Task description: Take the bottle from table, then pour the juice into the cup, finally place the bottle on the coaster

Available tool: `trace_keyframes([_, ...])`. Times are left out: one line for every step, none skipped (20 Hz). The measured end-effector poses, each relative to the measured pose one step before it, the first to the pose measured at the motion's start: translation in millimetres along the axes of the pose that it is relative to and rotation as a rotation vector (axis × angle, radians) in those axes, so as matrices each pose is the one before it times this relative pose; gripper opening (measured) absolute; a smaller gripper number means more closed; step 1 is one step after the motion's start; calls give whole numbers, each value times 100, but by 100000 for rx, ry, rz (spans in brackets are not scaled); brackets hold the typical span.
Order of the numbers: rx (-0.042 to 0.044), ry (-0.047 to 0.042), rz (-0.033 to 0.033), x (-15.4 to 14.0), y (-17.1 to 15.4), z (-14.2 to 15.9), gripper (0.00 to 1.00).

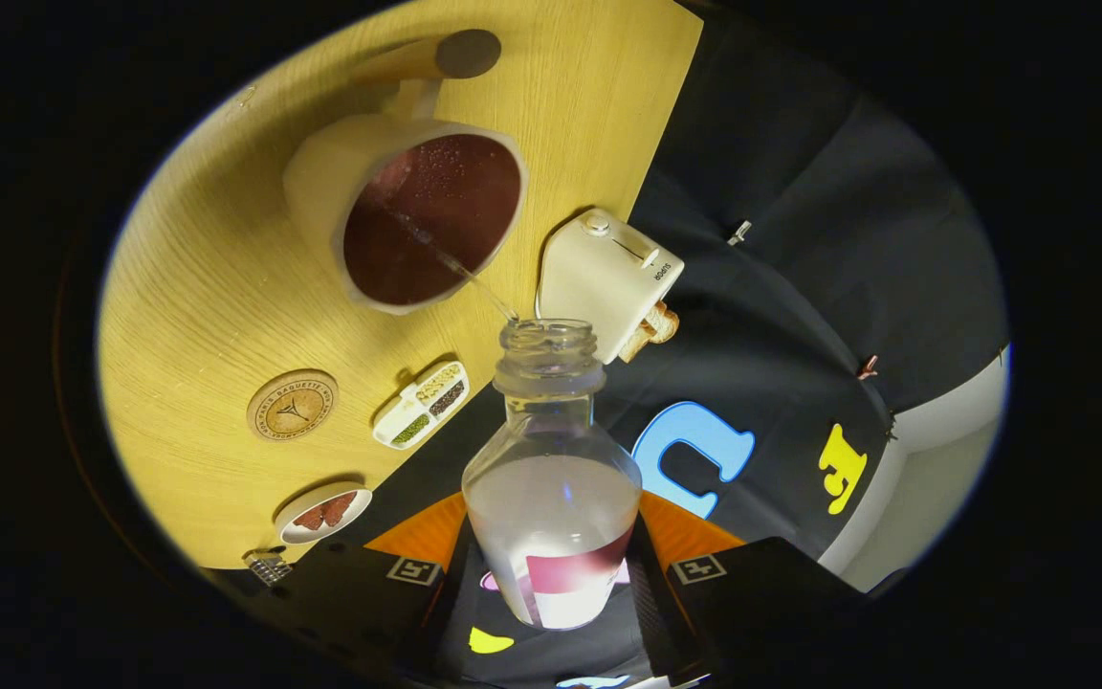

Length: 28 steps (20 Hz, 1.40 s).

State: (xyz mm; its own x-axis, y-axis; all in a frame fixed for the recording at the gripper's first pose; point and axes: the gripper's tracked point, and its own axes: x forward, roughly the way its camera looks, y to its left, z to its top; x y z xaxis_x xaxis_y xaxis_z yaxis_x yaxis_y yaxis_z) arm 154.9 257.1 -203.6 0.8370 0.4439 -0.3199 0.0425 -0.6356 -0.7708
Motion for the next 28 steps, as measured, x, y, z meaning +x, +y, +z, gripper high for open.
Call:
trace_keyframes([42, 30, 36, 16, -5, -102, 72])
trace_keyframes([75, -1, 176, -2, 6, 67, 72])
trace_keyframes([-120, 37, 81, 25, 54, -65, 72])
trace_keyframes([-146, -203, 136, 103, 32, 146, 72])
trace_keyframes([-233, -332, 14, -9, 29, 61, 72])
trace_keyframes([-200, -332, -157, -8, -137, 152, 72])
trace_keyframes([-13, -303, -25, -110, 42, 10, 72])
trace_keyframes([-19, -230, -108, 27, -19, 153, 72])
trace_keyframes([19, -124, -73, 14, -36, -32, 72])
trace_keyframes([51, 132, 142, -86, 32, -11, 72])
trace_keyframes([71, 186, 101, 23, 37, -114, 72])
trace_keyframes([87, 220, 144, 54, -16, -22, 72])
trace_keyframes([150, 116, 179, -57, 30, -119, 72])
trace_keyframes([-168, -256, 56, 20, 1, 47, 72])
trace_keyframes([-344, -243, 79, 31, -76, 8, 72])
trace_keyframes([-275, -258, -17, -66, 9, 29, 72])
trace_keyframes([93, -57, -63, 7, 3, -83, 72])
trace_keyframes([569, 243, 374, 28, 20, -12, 72])
trace_keyframes([725, 103, -47, -90, -83, -34, 72])
trace_keyframes([508, -384, -588, -37, -279, 230, 72])
trace_keyframes([191, -593, -582, -31, -166, 113, 72])
trace_keyframes([184, -858, 56, 26, 36, 193, 72])
trace_keyframes([11, -1139, 394, 130, 279, 228, 72])
trace_keyframes([-256, -1120, -287, 263, 10, 160, 72])
trace_keyframes([4, -951, -310, 117, 100, 38, 72])
trace_keyframes([290, -786, -179, 192, 211, 26, 72])
trace_keyframes([813, -348, -216, 115, 168, -157, 72])
trace_keyframes([1619, 52, 10, 1, 193, -191, 72])
